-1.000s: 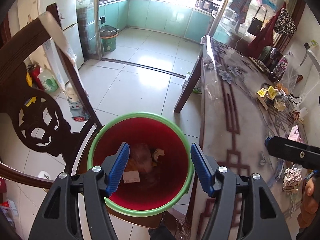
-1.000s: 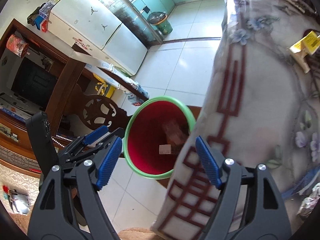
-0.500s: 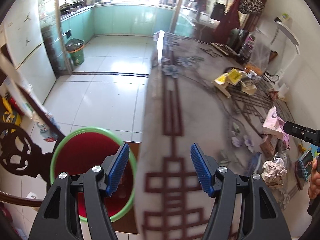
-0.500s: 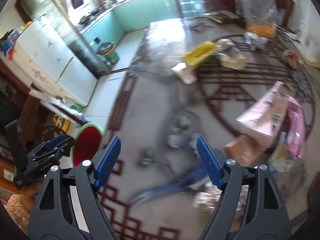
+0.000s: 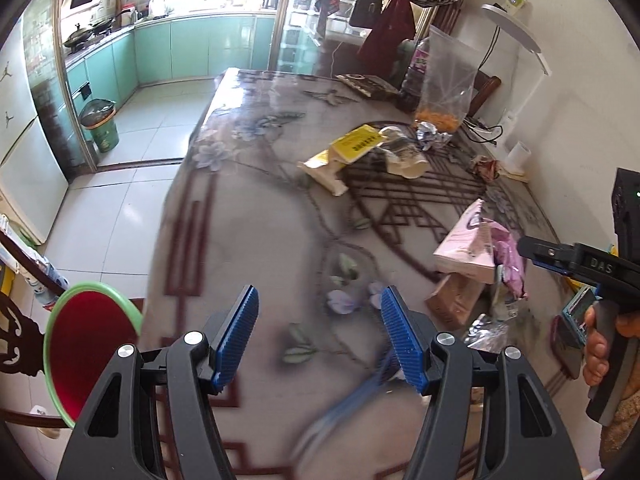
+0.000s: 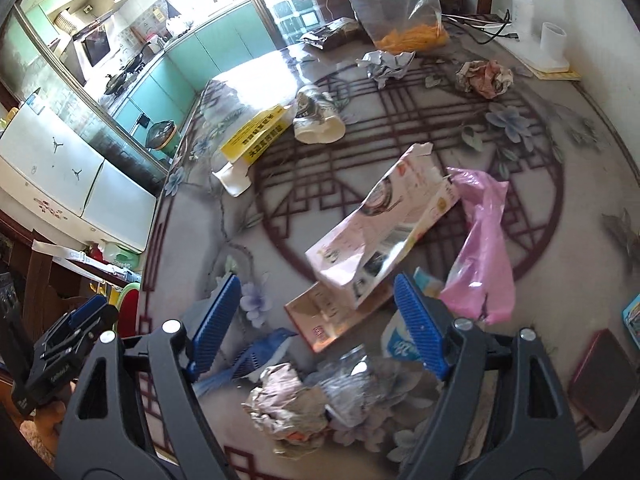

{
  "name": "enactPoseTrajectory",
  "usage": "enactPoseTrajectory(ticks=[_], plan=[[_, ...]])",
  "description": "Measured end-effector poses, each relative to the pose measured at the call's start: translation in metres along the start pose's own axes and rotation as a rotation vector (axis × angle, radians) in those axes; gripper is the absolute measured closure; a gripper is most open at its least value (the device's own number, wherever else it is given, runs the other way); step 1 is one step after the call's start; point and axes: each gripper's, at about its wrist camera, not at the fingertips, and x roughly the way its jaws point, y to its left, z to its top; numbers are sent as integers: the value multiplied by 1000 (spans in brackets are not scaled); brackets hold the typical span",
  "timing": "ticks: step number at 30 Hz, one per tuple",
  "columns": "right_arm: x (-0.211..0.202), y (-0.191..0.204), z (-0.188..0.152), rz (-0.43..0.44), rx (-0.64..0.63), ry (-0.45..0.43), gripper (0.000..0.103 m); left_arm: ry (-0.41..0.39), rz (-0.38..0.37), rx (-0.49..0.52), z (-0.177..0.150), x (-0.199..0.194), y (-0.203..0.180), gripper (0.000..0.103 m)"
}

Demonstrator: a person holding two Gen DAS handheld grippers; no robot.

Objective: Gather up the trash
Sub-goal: 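Move both tools back over the table toward the pink wrapper and carton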

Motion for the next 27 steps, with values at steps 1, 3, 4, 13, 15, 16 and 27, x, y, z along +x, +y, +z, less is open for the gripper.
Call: enactPoseTrajectory(ticks=[1,3,4,13,15,16,27], plan=[[1,-2,2,1,-1,2,25,3,-4,-12,-1,2,-7,42],[3,-11,6,2,-4,8,25,11,-8,-34,-3,5,-15,42],[1,-14,6,2,-5,9,25,16,-4,-36,-4,6,-19,42],[15,-70,13,-88,46,47,24,16,60,-42,-5,5,-28,42],[21,-83,11,-108,64,66,24,22,70,-46,-6,7,-28,42],[23,-87,10,-114,70,74,24,26,73,-50,-6,9,-28,42],[42,-112,5,-111,123,130,24,45,-18,101,22,31,-77,42]])
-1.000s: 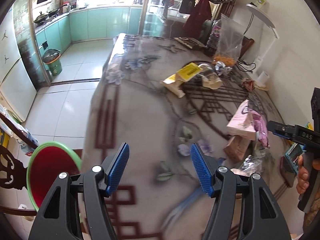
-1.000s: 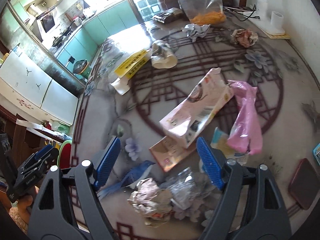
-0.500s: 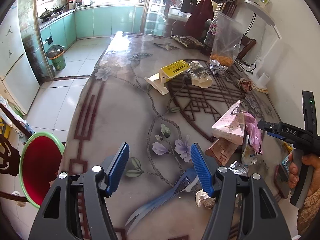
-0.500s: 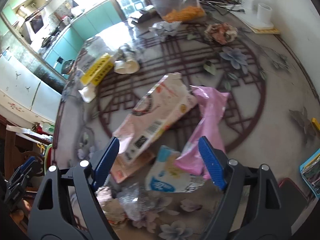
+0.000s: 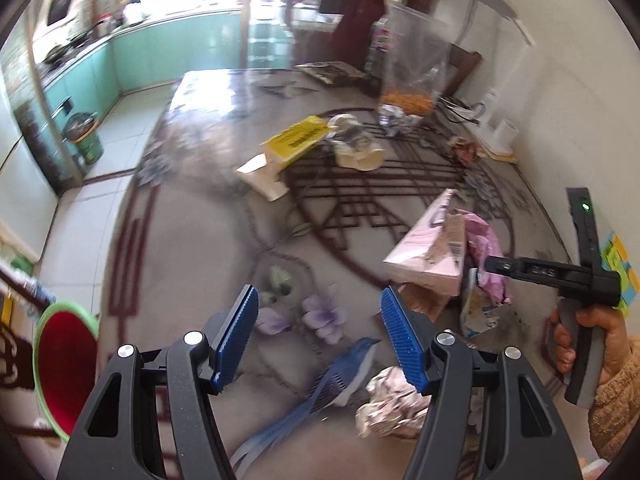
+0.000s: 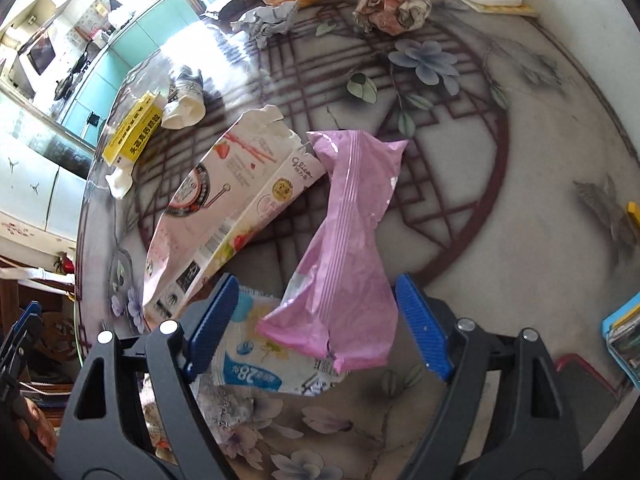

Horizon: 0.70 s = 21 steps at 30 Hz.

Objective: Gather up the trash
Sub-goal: 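Move both tools back over the table toward the pink wrapper and carton, then grasp the pink-white carton with the left tool while the right tool grasps the pink wrapper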

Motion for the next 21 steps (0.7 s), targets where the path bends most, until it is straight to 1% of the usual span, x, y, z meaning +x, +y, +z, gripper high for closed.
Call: enactPoseTrajectory(ticks=[4,6,7,11,12,13,14,16,17,19,21], plan=[[9,-10,10,3,61,-8,24,34,-84,69,21,17,-28,42],[15,-16,13,-3,79,-1,24,47,-103,110,30,27,-42,42],[17,-18,16,-2,84,2,26,50,-108,129,33,31,-48,42],[24,-21,21,-11,62,14,42,92,-143,198,52,58,-73,42],[27,-21,22,-14,57,21,44,108,-145,216,56,66,-79,42],[29,-22,24,-16,49,15,51,119,-151,231,59,73,-85,42],[30,-20,25,-23,29,16,64,126,-157,242,61,78,-89,42],[33,-16,29,-55,-30,20,79,146,-172,268,67,88,-101,42],[34,-17,30,-50,-35,24,86,156,-179,279,68,93,-106,42],[29,-26,33,-15,-5,17,91,184,-198,309,71,105,-117,42],[22,-31,39,-7,4,-8,91,205,-211,338,72,116,-127,42]])
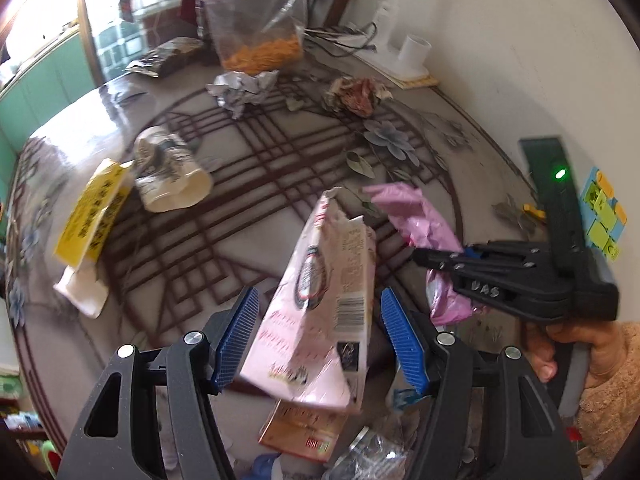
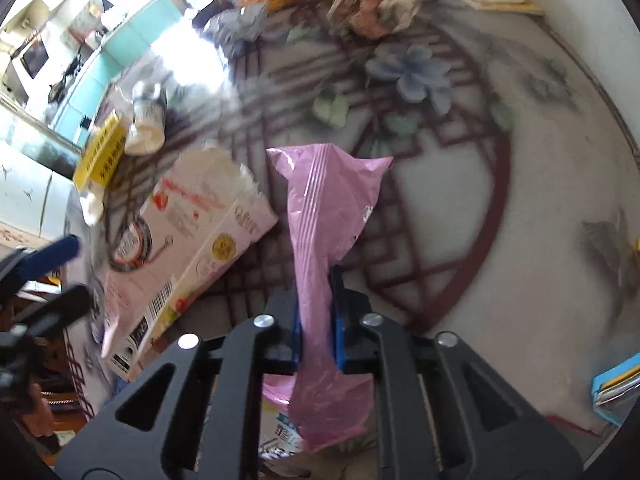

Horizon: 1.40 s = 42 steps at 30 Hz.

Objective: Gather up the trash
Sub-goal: 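Grasp the pink-white carton with the left tool while the right tool grasps the pink wrapper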

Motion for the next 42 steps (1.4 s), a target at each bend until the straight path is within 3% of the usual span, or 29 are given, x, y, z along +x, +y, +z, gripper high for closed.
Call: enactPoseTrajectory(ticks=[6,10,11,12,14,22,30,42], plan=[[-25,-14,15,30,40,-75,91,94,-21,35,10,46,-8,42],[-24,-6,18,44,39,-70,91,92,-18,47,11,58,-8,40],[-22,-2,18,48,36,-67,91,82,-27,48,13,57,-8,47],[-21,1,18,52,35,-65,91,68,-25,53,13,53,-8,76],[-18,6,16,62,30,-58,91,60,-15,55,13,47,-4,80],[-32,27,14,92,-14,-81,91,-39,9,-54,-1,-3,29,83],[-47,55,5,126,-80,-93,91,-164,70,-157,-39,-65,52,83],[-60,101,-16,172,-174,-92,91,-239,132,-263,-90,-113,70,83]])
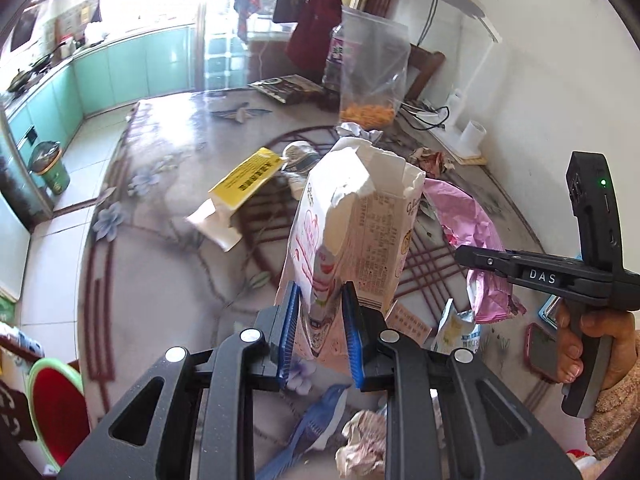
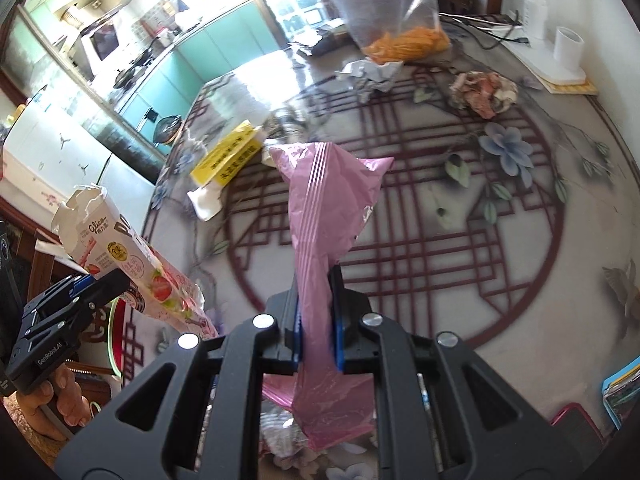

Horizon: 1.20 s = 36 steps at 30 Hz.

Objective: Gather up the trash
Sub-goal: 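Grasp the pink-white carton with the left tool while the right tool grasps the pink wrapper, then lift the carton with the left tool while the right tool lifts the pink wrapper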

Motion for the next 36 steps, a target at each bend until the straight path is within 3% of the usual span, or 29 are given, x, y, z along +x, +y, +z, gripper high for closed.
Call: enactPoseTrajectory(ticks=[22,36], plan=[[7,99,-26,34,-145,20,90,-54,43,-104,-44,-54,70,83],[11,150,-61,-4,-143,29,90,-14,10,-111,-73,-69,119,83]])
